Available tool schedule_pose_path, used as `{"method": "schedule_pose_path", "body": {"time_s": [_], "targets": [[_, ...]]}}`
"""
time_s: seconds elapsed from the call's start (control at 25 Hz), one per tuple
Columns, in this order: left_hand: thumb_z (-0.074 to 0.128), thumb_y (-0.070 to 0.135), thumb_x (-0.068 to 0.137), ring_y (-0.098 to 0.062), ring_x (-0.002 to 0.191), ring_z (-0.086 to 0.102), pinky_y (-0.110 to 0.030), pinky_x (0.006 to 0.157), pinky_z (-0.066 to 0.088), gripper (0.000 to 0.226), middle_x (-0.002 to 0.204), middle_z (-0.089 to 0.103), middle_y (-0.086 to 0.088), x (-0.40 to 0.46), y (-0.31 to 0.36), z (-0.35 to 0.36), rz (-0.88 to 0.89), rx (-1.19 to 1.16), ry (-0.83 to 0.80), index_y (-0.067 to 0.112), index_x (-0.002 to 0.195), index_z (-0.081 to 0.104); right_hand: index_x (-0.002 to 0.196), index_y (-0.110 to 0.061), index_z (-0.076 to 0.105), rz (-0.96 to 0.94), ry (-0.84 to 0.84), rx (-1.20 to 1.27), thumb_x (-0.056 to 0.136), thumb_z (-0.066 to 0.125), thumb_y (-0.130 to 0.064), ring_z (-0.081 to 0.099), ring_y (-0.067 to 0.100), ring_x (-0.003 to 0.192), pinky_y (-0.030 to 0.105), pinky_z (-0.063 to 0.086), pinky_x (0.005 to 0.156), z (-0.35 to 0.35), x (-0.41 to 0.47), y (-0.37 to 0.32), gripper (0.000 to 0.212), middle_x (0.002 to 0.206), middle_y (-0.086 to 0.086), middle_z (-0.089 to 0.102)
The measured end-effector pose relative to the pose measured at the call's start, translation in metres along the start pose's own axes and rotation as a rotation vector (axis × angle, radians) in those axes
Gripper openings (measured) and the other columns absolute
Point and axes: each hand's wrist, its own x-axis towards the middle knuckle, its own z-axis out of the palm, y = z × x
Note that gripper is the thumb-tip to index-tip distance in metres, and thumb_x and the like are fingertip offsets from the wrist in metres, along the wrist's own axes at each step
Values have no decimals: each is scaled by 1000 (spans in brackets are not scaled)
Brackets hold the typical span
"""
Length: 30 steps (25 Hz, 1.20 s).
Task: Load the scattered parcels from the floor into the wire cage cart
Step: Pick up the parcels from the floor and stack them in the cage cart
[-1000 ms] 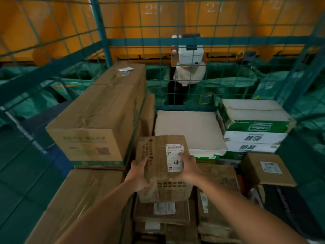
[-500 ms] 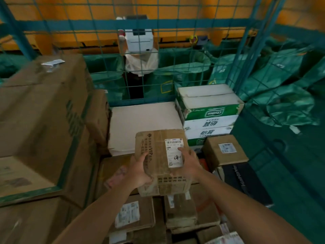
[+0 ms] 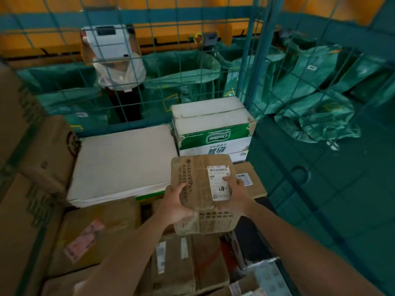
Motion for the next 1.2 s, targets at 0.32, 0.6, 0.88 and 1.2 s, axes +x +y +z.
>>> {"method": "schedule_pose_path", "body": {"time_s": [0.32, 0.6, 0.88, 1.2], "targets": [[89, 31, 56, -20, 136, 29, -49, 112, 33, 114, 144, 29, 3, 14, -10, 38, -132, 32, 46, 30, 149, 22, 146, -37, 21, -37, -64, -37, 61, 87, -25, 24, 30, 137, 51, 34, 111, 14, 28, 31, 109, 149, -1, 7], [89, 21, 60, -22, 136, 30, -48, 112, 34, 113, 147, 22, 0, 6, -51, 30, -217, -21, 132, 26, 150, 22, 149, -33, 17, -99, -108, -61, 67, 84, -27, 17, 26, 139, 44, 30, 114, 57, 43, 9, 107, 151, -3, 0], [83, 8, 69, -23, 136, 33, -43, 106, 41, 110, 148, 28, 1, -3, -100, 4, -306, -90, 155, 26, 153, 16, 148, -39, 16, -105, -143, -60, 66, 86, -30, -2, 29, 148, 45, 27, 117, 117, 55, -22, 108, 157, 1, -18], [81, 18, 73, -21, 140, 29, -42, 111, 37, 110, 155, 17, 2, -14, -130, -19, -324, -45, 177, 29, 155, 8, 151, -35, 14, -114, -187, -73, 69, 84, -25, -3, 31, 148, 45, 17, 117, 131, 46, -52, 108, 158, 5, -20]]}}
